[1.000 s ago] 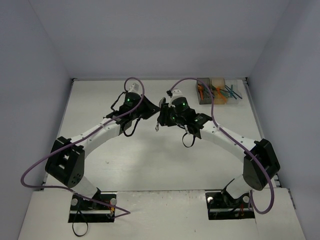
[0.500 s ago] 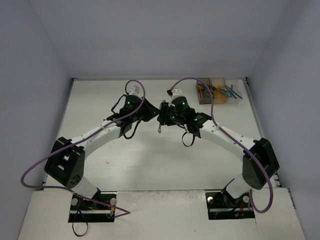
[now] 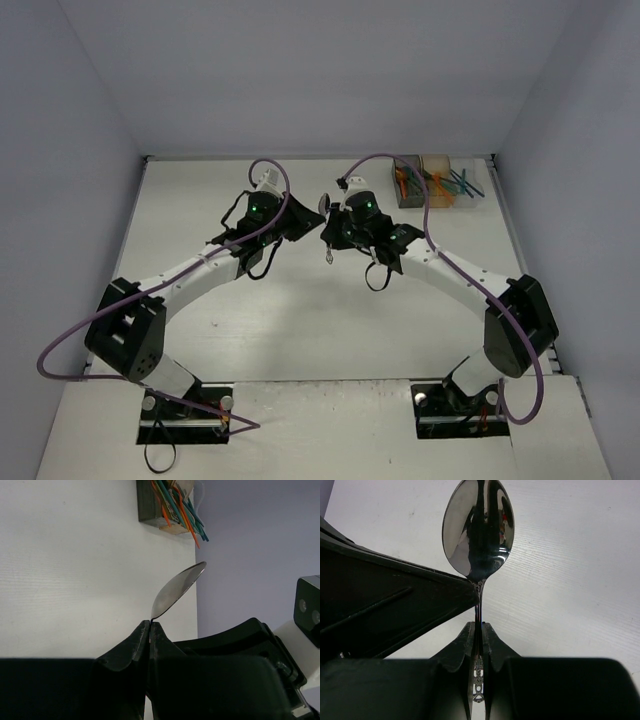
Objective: Sort the eating utensils into containers
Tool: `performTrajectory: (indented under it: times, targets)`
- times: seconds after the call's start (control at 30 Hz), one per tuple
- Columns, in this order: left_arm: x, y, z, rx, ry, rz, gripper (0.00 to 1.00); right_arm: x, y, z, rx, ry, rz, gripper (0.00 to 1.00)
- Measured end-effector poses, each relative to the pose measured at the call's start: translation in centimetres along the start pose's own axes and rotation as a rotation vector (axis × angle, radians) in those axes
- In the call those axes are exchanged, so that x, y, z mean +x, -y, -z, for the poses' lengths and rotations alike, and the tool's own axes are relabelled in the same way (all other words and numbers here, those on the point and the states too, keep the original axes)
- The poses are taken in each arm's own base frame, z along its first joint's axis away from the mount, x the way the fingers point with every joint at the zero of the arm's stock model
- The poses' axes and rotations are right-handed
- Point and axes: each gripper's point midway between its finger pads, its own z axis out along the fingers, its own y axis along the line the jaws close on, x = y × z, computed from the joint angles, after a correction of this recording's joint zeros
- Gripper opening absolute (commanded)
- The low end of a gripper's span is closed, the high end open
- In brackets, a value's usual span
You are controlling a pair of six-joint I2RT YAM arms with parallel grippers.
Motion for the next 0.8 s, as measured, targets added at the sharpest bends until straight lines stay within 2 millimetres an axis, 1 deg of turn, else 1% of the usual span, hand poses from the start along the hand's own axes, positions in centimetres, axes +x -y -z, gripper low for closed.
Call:
performTrajectory:
  times: [0.07,0.1,0.17,0.27,0.3,0.43,0.5,0.6,0.67,0.73,0.8]
  targets:
    - [0.1,-0.2,0.1,0.001,0.000,-0.001,0.47,0.0,0.3,0.0,0.004,-0.002,0.004,0.00]
    - [0.2,-0.3,0.2,0.001,-0.001,-0.004,0.52,0.0,0.6,0.0,0.006,-0.003,0.006,0.00]
    - [0.3,-0.7,0.5,-0.004,0.002,-0.009,0.66,-0.2,2.0,0.2,0.031,0.001,0.004,0.00]
    - [0.1,-1.6,1.2,-0.022,0.008,-0.022,0.70,-1.0,4.7,0.6,0.084,0.008,0.001,0.00]
    - [-0.3,-1.9,1.5,-0.032,0.015,-0.027,0.70,-1.2,5.7,0.8,0.105,0.008,0.009,0.00]
    - [-3.0,-3.8,3.5,-0.112,0.064,-0.082,0.71,-1.8,9.3,1.6,0.194,-0.027,0.049,0.00]
    - [-4.3,-5.0,4.9,-0.180,0.082,-0.147,0.71,-2.7,10.6,1.8,0.227,-0.044,0.074,0.00]
    - [-6.4,-6.1,7.3,-0.271,0.105,-0.265,0.71,-5.4,13.3,1.6,0.283,-0.045,0.101,0.00]
    - [-7.2,-6.8,8.9,-0.320,0.105,-0.345,0.71,-7.5,15.7,1.2,0.329,-0.036,0.115,0.00]
    - [-8.0,-7.6,11.0,-0.368,0.107,-0.417,0.71,-9.3,18.3,0.7,0.372,-0.032,0.127,0.00]
    - [-8.4,-8.6,12.8,-0.420,0.096,-0.480,0.71,-10.3,20.8,0.2,0.409,-0.036,0.129,0.00]
